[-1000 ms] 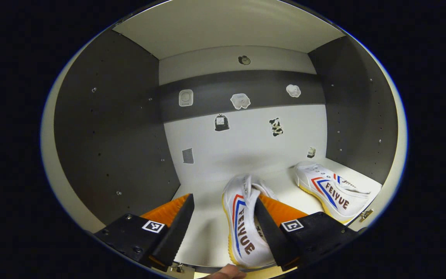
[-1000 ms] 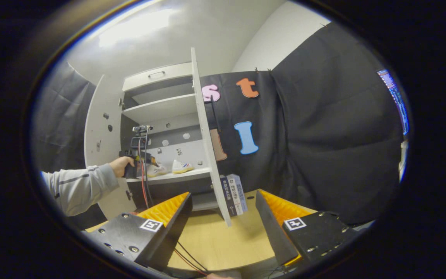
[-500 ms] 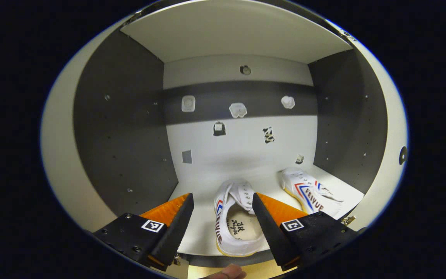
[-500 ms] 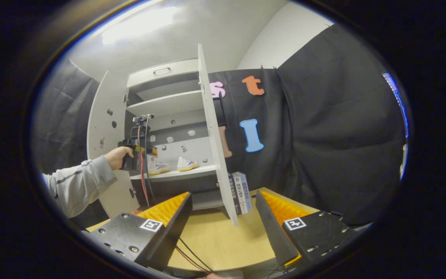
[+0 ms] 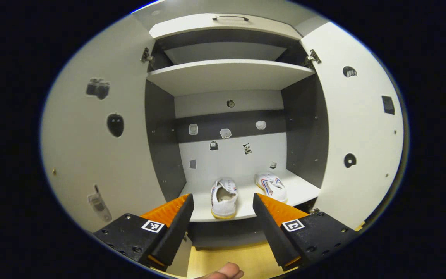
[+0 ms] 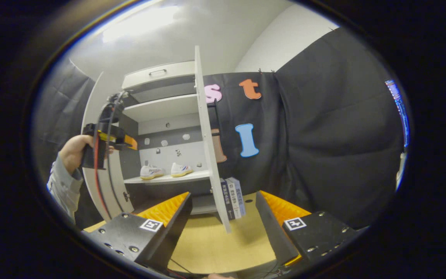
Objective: Grab one shoe with the right hand and put it into the shoe cabinet, grab the other shoe with the left hand and put it into the shoe cabinet; then close the right door with the right hand and the left door with the left hand.
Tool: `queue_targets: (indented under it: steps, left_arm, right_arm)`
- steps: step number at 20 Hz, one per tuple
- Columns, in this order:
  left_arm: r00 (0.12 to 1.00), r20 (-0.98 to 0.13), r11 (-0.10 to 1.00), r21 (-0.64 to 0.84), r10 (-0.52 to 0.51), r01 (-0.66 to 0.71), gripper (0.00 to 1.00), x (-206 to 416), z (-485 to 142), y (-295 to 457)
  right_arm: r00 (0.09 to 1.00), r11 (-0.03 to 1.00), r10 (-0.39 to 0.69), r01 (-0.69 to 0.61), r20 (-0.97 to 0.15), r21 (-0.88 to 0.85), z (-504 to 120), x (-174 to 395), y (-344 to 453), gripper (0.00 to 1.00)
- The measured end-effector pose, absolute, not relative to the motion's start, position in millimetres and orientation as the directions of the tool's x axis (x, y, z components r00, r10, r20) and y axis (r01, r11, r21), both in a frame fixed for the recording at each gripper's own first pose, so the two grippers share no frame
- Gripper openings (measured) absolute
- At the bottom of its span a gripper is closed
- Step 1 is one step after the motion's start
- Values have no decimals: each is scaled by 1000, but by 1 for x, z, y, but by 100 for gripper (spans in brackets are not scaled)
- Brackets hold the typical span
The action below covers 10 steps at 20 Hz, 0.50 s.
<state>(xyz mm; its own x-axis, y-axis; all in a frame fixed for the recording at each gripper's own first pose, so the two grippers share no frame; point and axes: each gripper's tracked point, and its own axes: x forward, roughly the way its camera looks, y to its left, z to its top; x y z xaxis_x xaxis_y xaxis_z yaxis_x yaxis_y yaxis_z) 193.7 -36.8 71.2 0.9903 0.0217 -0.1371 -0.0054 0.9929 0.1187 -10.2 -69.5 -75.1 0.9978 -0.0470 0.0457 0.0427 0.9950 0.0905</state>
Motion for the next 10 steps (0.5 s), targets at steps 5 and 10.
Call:
queue_targets:
  steps: [5, 10]
  left_arm:
    - [995, -94, 998, 57, -15, 21, 94, 127, 55, -34]
    - [997, -61, 999, 13, -38, 39, 94, 93, 56, -21]
  right_arm:
    - [998, 997, -50, 48, 30, 59, -64, -1, -75, 98]
    - [994, 996, -89, 89, 59, 5, -38, 9, -92, 98]
